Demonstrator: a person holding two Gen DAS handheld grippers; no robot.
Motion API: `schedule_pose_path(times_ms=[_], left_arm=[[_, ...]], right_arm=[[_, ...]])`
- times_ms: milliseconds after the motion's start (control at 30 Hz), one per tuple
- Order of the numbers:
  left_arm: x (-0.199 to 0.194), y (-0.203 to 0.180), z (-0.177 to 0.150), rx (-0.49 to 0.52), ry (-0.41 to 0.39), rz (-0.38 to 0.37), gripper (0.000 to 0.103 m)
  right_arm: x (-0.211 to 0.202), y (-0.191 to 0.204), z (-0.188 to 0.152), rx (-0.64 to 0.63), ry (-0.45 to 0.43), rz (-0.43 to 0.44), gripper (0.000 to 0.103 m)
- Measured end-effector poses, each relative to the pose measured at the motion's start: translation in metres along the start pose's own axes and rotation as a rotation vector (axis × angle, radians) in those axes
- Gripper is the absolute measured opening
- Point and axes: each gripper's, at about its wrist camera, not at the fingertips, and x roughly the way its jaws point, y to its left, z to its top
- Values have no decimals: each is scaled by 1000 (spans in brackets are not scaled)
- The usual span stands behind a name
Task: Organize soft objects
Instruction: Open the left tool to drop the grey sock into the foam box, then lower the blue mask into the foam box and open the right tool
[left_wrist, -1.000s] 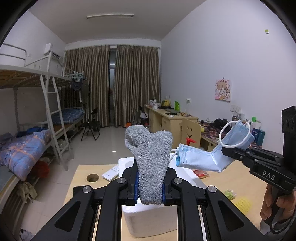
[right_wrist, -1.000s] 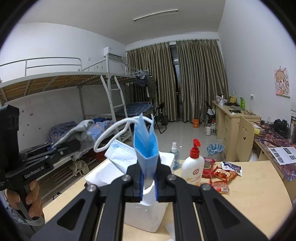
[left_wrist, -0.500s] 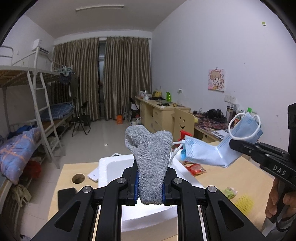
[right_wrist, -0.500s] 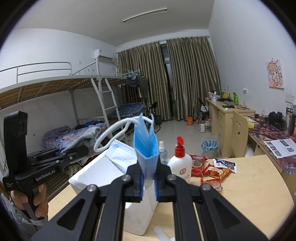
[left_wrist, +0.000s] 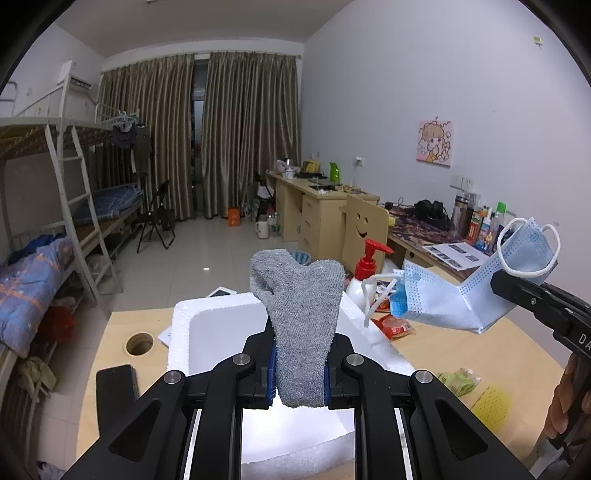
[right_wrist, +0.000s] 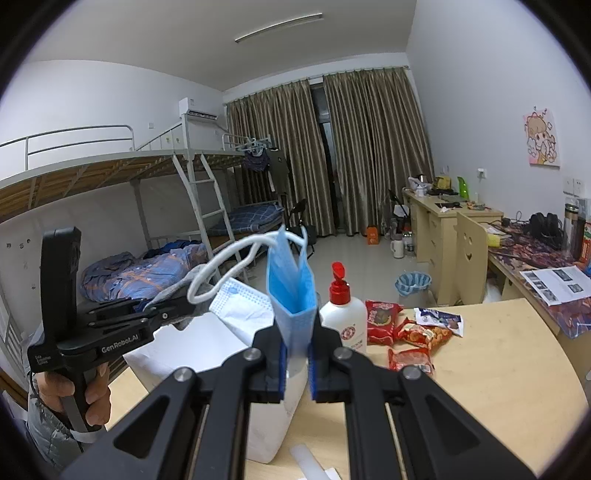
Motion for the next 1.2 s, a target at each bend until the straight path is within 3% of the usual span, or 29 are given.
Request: schedule_pose_path(times_ms=[33,133,200,400,600,1200], left_arm=[[-1,-1,0,3,-8,-2,22],[-2,-2,0,9,-25,7,41],[-3,-2,-1,12,-31,12,65],[-11,-1,-2,15,-70,50,92],[-23,9,-5,-11,-104,74,101],[-84,38,-18,-31,-161,212,103]], right_arm=[[0,0,0,1,2,-1,12],[0,-1,1,1,4,-5,12],[-1,0,0,1,2,-8,12],[-2,0,1,1,1,-16,12],[0,2,0,-6,4,-16,12],[20,36,6,-52,21,50,12]])
